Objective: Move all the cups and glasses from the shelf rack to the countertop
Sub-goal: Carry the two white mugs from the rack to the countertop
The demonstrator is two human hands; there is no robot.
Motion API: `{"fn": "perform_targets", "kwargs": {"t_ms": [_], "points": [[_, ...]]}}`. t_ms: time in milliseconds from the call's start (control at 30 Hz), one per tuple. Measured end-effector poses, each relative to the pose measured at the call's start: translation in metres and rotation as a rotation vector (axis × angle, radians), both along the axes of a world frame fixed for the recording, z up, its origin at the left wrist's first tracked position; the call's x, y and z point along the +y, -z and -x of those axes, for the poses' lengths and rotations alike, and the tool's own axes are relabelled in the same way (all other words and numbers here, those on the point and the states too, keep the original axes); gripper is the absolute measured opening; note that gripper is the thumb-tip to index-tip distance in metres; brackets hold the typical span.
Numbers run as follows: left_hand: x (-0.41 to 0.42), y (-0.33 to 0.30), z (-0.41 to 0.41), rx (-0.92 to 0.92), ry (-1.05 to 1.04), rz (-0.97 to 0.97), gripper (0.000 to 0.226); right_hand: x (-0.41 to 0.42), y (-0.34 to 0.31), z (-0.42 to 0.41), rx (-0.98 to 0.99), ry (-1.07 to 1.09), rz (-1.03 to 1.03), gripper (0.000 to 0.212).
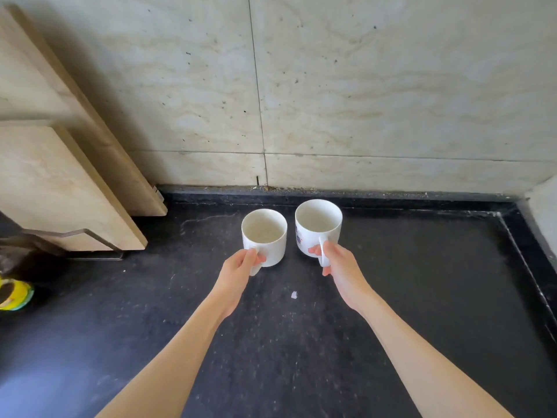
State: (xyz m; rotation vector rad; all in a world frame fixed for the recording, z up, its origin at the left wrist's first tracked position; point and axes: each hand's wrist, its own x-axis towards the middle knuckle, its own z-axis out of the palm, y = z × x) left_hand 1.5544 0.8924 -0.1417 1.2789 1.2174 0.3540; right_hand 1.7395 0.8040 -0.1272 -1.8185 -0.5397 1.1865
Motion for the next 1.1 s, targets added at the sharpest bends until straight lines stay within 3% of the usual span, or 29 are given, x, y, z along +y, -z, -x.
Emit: {"fn": "perform_targets", "kwargs": {"t_ms": [633, 900, 967, 1100], "points": [[0.042, 0.027, -0.044, -0.048, -0.083, 0.023, 0.031, 0.041, 0.038, -0.019, 0.044, -0.065, -0.090, 0.032], [0.050, 0.025, -0.044, 0.078, -0.018, 0.019, 0.031, 0.045, 0.043, -0.016, -0.012, -0.037, -0.023, 0.032], [0.050, 0.018, -0.044, 0.126, -0.028, 0.000, 0.032, 0.044, 0.041, -0.014, -0.082, -0.011, 0.021, 0.034], [0.031, -0.001, -0.026, 0.177, -0.048, -0.068, 0.042, 0.031, 0.030, -0.004, -0.424, 0.018, 0.012, 0.030]]}}
